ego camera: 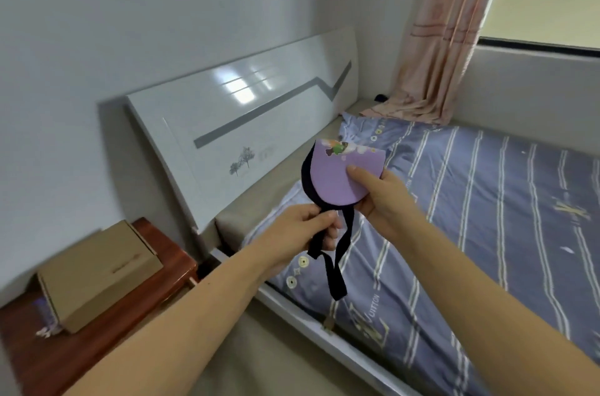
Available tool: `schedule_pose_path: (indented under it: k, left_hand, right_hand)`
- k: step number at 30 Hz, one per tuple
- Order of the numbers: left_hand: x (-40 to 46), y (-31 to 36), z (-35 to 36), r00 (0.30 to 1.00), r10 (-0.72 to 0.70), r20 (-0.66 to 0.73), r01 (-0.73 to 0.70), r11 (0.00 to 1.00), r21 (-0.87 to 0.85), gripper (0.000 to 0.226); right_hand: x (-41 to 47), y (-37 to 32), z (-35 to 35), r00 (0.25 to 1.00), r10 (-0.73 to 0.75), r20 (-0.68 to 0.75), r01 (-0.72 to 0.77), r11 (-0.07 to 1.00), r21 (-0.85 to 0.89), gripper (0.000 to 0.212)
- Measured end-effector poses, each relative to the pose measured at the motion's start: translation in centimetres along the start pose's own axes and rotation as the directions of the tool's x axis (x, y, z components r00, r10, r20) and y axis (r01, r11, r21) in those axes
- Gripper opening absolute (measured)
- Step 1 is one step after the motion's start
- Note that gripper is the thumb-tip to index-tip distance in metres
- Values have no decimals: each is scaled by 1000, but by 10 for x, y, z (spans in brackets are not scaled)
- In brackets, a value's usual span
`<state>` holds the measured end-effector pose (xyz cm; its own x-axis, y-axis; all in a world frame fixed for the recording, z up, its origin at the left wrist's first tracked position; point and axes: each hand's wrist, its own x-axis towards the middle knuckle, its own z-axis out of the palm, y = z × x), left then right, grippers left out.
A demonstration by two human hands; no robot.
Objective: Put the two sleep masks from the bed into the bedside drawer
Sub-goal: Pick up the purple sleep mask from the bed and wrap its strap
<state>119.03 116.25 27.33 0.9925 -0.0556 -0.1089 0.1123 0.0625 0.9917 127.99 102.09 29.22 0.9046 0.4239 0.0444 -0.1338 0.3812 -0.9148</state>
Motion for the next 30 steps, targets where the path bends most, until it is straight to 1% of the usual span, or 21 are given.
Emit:
schedule_pose_path:
  k: [2, 4, 5, 7, 9, 11, 12, 13, 14, 15, 16, 17, 18, 21, 23, 25, 26, 27, 28, 29, 30]
  left_hand:
    - [-10, 6, 7, 996, -72, 49, 83, 957, -277, 29]
    - [-18, 13, 17, 967, -143, 210, 239, 790, -565, 28]
    - [-20, 15, 25, 942, -137, 307, 309, 717, -624, 30]
    - [-20, 8, 52, 864, -99, 494, 419, 685, -596, 41]
    - [-15, -7, 86, 769, -119, 628, 487, 746, -454, 54]
    - [-6, -23, 116, 705, -289, 648, 565, 781, -266, 56]
    - [2, -31, 129, 704, -379, 601, 583, 791, -184, 50]
    - [10, -37, 141, 752, -431, 498, 545, 832, -103, 42]
    - [19, -39, 149, 847, -428, 315, 445, 895, 19, 37]
    - [28, -38, 154, 944, -315, 103, 298, 943, 152, 39]
    - [35, -32, 155, 989, -117, -87, 136, 957, 257, 49]
    - [40, -26, 152, 974, 74, -216, -6, 955, 298, 58]
    - [45, -20, 148, 929, 199, -312, -104, 950, 294, 66]
    - [42, 6, 142, 816, 371, -444, -366, 925, 100, 65]
    - [32, 29, 143, 802, 407, -437, -529, 824, -203, 52]
    - [22, 52, 143, 867, 422, -266, -498, 696, -517, 33]
    - [15, 61, 142, 898, 426, -109, -410, 724, -554, 29]
    - [11, 63, 142, 923, 372, 100, -278, 823, -494, 29]
    - [6, 61, 141, 899, 259, 353, -134, 931, -341, 28]
    - [4, 51, 139, 814, 83, 574, -10, 992, -128, 27]
    - [6, 34, 137, 747, -99, 657, 61, 995, 81, 26]
  right_hand:
    - [-11, -8, -8, 998, -16, -57, 17, 1000, 9, 18]
    - [-18, -17, -18, 994, -34, -100, 34, 999, -2, 25]
    - [-21, -21, -23, 993, -39, -112, 39, 999, 1, 29]
    - [-27, -32, -35, 990, -32, -140, 37, 999, 33, 30]
    - [-32, -45, -47, 981, -7, -196, 28, 995, 101, 20]
    - [-39, -57, -59, 972, 5, -234, 36, 985, 169, 10]
    - [-41, -60, -65, 972, -12, -236, 55, 983, 176, 7]
    - [-44, -61, -70, 972, -41, -233, 80, 984, 159, 8]
    - [-47, -61, -76, 969, -76, -235, 107, 986, 125, 9]
    - [-50, -61, -81, 962, -113, -249, 137, 987, 80, 10]
    - [-52, -61, -88, 951, -153, -268, 169, 985, 41, 10]
    - [-53, -61, -94, 939, -183, -290, 198, 980, 21, 11]
    - [-52, -62, -100, 929, -194, -316, 213, 977, 24, 12]
    - [-48, -66, -115, 920, -134, -369, 175, 981, 80, 14]
    - [-44, -67, -118, 938, -88, -336, 112, 992, 54, 20]
    - [-42, -66, -116, 963, -39, -267, 41, 999, 1, 17]
    - [-42, -65, -114, 970, -23, -242, 20, 1000, -15, 17]
    - [-41, -66, -112, 973, -22, -231, 17, 1000, -24, 18]
    - [-41, -67, -110, 970, -46, -240, 37, 999, -40, 20]
    - [-40, -69, -107, 962, -88, -259, 73, 995, -67, 20]
    - [-40, -71, -105, 951, -143, -273, 116, 987, -111, 17]
